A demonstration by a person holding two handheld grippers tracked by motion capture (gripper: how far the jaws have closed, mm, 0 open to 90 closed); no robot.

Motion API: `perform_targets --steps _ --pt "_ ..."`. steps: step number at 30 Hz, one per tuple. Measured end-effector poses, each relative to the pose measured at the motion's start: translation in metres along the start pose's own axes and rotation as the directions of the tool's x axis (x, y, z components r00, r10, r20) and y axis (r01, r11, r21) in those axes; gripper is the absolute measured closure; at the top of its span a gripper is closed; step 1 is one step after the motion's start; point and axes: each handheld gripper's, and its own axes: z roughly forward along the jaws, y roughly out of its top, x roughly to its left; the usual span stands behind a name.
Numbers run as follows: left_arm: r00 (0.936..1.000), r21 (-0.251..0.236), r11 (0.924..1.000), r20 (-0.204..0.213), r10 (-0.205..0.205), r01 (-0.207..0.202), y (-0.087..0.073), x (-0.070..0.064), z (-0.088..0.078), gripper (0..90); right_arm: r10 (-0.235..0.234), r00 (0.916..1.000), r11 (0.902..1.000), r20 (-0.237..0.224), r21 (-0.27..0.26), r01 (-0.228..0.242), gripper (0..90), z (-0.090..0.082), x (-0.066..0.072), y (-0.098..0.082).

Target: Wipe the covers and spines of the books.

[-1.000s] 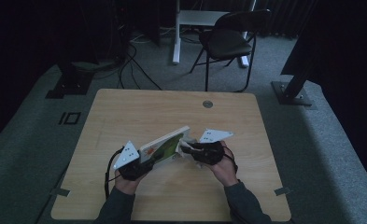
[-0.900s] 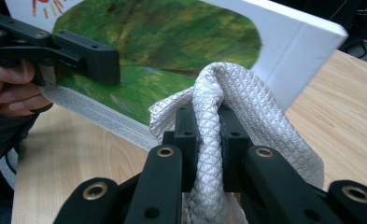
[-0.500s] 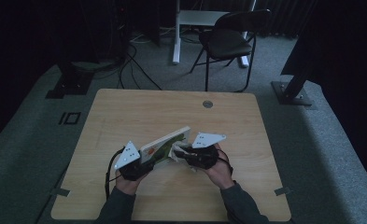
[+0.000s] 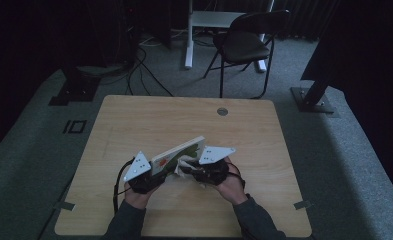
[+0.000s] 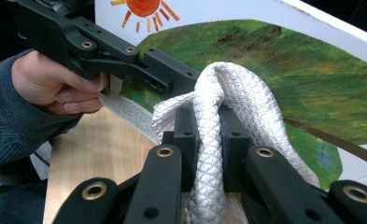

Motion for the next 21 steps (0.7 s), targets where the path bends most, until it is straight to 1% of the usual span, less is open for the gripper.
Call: perform_targets --steps 6,8,10,11,12,15,18,19,21 --pt "1.0 0.001 1.0 0.0 -0.001 0.001 0.0 0.0 0.0 78.1 0.001 1.0 1.0 0.005 0.007 -0.001 81.0 0.0 -0.002 -0.003" --pt "1.0 -0.002 1.0 -0.002 -0.002 0.002 0.0 0.001 -0.001 78.1 0.001 0.9999 0.9999 0.013 0.012 -0.001 81.0 0.0 -0.003 -0.005" --pt "1.0 -0.007 1.0 0.0 -0.006 0.006 0.001 0.001 -0.002 78.1 0.004 0.9995 0.9996 0.032 0.027 -0.005 80.9 -0.001 -0.005 -0.009" --pt "1.0 -0.007 1.0 0.0 -0.006 0.006 0.001 0.001 -0.002 78.1 0.004 0.9995 0.9996 0.032 0.027 -0.005 80.9 -0.001 -0.005 -0.009" --pt "0.9999 -0.012 0.9999 0.003 -0.01 0.01 0.001 0.002 -0.002 78.1 0.013 0.999 0.9994 0.042 0.031 -0.014 80.9 -0.001 -0.008 -0.013" --pt "1.0 -0.015 0.9999 0.001 -0.007 0.007 0.002 0.002 -0.003 78.1 0.024 0.9986 0.999 0.048 0.036 -0.025 80.9 -0.002 -0.011 -0.016" --pt "0.9999 -0.019 0.9998 0.002 -0.011 0.011 0.003 0.002 -0.005 78.1 0.045 0.997 0.998 0.063 0.04 -0.048 80.9 -0.004 -0.018 -0.023" --pt "0.9999 -0.021 0.9997 0.001 -0.011 0.011 0.003 0.002 -0.005 78.1 0.045 0.997 0.998 0.063 0.04 -0.048 80.9 -0.004 -0.018 -0.023" --pt "0.9999 -0.021 0.9997 0.0 -0.012 0.012 0.003 0.003 -0.006 78.1 0.059 0.9955 0.9971 0.073 0.043 -0.063 80.9 -0.005 -0.022 -0.027"
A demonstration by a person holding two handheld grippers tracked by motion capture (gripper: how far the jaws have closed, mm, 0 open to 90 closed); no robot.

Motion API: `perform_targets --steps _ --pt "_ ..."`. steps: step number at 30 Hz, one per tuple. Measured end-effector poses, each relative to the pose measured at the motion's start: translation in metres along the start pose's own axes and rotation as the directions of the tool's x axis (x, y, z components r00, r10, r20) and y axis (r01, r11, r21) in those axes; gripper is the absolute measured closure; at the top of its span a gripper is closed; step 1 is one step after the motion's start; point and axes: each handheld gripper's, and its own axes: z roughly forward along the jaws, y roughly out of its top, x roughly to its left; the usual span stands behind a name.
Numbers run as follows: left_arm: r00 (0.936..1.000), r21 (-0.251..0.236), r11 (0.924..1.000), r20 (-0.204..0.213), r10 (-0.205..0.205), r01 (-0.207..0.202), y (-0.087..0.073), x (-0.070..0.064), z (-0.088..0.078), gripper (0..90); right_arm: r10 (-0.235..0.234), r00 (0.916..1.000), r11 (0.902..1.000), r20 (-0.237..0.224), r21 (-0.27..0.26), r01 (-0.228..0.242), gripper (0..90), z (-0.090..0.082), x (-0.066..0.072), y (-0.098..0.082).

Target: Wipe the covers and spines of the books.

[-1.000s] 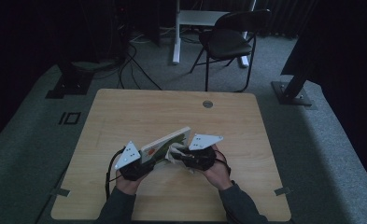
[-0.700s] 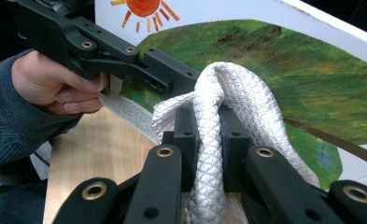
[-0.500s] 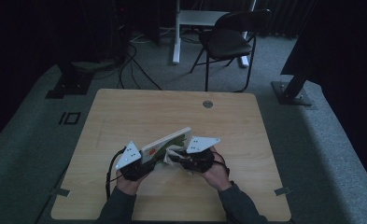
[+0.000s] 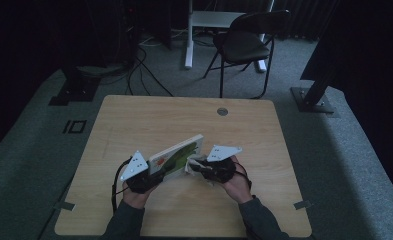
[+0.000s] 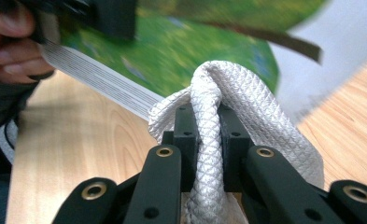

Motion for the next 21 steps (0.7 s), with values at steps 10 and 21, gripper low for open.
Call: perform_targets --steps 10,21 --pt "1.0 -0.013 0.9999 -0.001 -0.006 0.006 0.002 0.001 -0.003 78.0 0.04 0.9984 0.999 0.04 0.018 -0.04 80.9 -0.001 -0.014 -0.012" --pt "1.0 -0.014 0.9999 -0.001 -0.006 0.006 0.002 0.002 -0.003 78.1 0.055 0.996 0.9978 0.071 0.033 -0.057 80.9 -0.002 -0.02 -0.017"
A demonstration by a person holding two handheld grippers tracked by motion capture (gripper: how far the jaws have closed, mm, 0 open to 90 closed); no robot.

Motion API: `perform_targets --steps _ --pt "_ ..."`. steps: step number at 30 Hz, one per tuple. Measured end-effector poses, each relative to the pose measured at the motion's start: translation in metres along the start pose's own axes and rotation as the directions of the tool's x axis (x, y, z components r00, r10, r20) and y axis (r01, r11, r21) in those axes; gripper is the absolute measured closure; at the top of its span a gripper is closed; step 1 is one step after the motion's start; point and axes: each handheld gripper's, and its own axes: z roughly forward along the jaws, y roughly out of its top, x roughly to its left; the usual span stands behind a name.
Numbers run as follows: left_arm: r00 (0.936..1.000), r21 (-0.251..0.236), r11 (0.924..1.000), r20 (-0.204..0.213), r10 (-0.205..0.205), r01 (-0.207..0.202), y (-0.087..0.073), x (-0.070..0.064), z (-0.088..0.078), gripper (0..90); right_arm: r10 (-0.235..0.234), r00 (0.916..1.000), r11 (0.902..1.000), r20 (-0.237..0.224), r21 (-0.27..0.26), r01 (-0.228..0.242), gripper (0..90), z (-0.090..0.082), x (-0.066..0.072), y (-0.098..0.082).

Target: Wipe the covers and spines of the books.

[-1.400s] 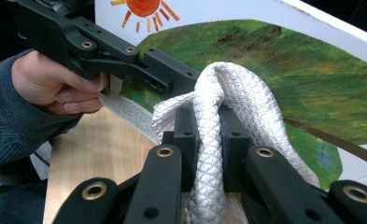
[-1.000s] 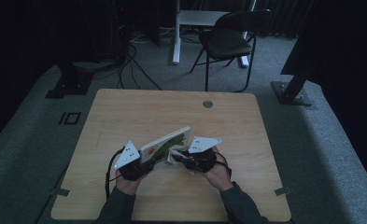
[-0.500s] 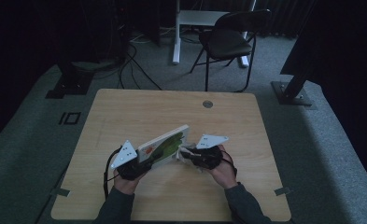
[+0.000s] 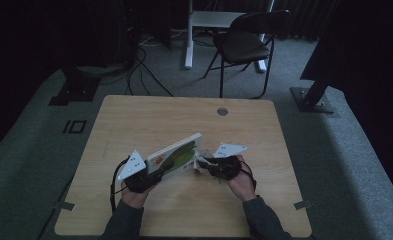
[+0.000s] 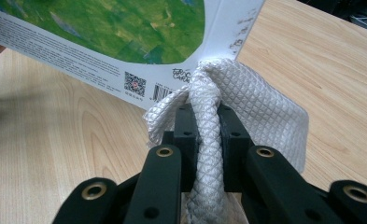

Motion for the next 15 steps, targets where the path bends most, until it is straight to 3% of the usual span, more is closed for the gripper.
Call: perform_targets --steps 15 --pt "0.9999 0.002 1.0 -0.014 -0.005 0.005 -0.001 0.001 0.001 78.0 -0.058 0.9963 0.9983 -0.064 -0.004 0.058 80.9 0.012 0.025 0.012"
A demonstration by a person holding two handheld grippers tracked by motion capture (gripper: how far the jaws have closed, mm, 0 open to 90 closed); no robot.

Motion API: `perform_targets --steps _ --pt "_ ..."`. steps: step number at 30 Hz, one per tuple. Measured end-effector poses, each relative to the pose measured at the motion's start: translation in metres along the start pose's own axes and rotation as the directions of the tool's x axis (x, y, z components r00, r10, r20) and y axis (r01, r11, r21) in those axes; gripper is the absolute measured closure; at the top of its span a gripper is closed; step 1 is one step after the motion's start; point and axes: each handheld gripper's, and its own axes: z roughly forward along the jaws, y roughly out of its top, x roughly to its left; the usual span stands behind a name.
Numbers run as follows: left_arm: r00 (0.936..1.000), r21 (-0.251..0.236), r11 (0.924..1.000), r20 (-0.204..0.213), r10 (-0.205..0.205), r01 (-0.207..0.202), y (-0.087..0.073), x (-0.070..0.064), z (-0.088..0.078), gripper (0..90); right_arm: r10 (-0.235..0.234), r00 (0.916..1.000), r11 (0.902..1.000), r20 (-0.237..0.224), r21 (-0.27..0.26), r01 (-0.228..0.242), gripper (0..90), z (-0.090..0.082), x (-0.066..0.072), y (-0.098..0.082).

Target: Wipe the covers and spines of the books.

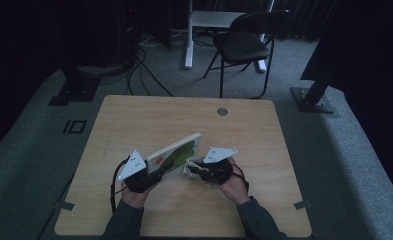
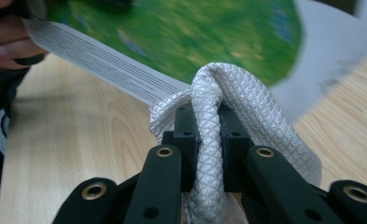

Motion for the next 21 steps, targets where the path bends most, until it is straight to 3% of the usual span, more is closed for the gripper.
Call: perform_targets --steps 21 --pt "0.9997 0.006 0.9998 -0.017 -0.018 0.018 -0.004 0.002 0.003 78.0 -0.084 0.9886 0.9964 -0.125 -0.023 0.082 80.9 0.023 0.04 0.024"
